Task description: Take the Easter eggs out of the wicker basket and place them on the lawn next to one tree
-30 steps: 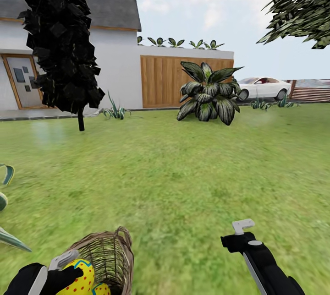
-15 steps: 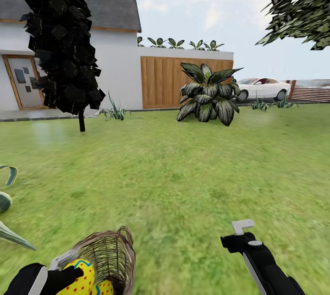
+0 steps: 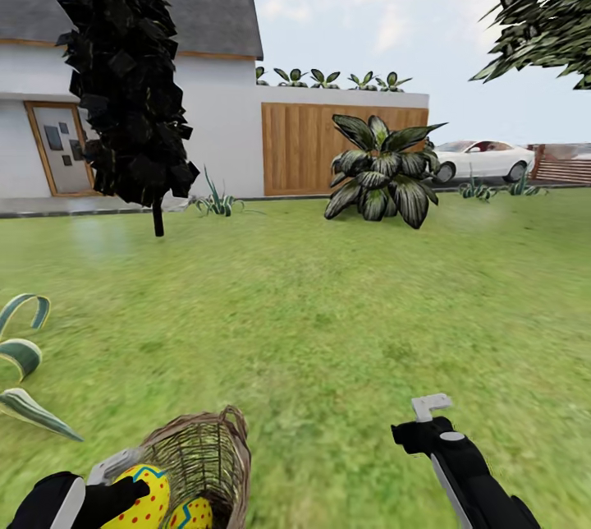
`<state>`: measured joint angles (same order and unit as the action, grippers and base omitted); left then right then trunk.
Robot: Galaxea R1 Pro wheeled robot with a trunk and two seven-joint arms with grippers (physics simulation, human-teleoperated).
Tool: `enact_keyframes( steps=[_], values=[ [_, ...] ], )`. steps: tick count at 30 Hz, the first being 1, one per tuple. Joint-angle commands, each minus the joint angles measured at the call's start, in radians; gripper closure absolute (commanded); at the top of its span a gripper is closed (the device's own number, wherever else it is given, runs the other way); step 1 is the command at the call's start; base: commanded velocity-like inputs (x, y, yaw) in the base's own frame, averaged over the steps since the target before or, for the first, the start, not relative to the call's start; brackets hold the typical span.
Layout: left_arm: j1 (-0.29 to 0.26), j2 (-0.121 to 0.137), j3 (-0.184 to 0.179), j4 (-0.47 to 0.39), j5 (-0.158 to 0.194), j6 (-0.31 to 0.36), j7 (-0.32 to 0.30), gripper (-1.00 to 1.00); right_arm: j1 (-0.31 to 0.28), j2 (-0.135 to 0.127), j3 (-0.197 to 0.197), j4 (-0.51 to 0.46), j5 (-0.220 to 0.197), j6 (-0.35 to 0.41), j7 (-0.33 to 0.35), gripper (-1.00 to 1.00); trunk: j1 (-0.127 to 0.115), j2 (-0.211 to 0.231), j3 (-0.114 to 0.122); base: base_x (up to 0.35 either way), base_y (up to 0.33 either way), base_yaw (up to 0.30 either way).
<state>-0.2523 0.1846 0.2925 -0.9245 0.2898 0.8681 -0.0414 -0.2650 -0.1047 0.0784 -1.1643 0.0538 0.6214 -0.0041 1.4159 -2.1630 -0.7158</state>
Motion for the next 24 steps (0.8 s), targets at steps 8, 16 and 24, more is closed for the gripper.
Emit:
enact_keyframes(
  steps=[8, 16, 24],
  values=[
    [-0.001, -0.001, 0.002, 0.0, -0.003, 0.003, -0.005, 1.0, 0.0, -0.001, 0.006, -0.002, 0.006, 0.006, -0.001, -1.0, -0.031, 0.056, 0.024, 0.0, 0.0, 0.289],
    [-0.001, -0.001, 0.002, 0.0, -0.003, 0.002, -0.005, 1.0, 0.0, -0.001, 0.006, -0.002, 0.0, 0.006, 0.001, -1.0, -0.062, 0.112, 0.049, 0.0, 0.0, 0.06],
    [-0.001, -0.002, 0.002, 0.0, -0.003, 0.001, -0.005, 1.0, 0.0, 0.0, 0.006, -0.002, -0.001, 0.006, 0.0, -1.0, -0.092, 0.168, 0.074, 0.0, 0.0, 0.078]
  ],
)
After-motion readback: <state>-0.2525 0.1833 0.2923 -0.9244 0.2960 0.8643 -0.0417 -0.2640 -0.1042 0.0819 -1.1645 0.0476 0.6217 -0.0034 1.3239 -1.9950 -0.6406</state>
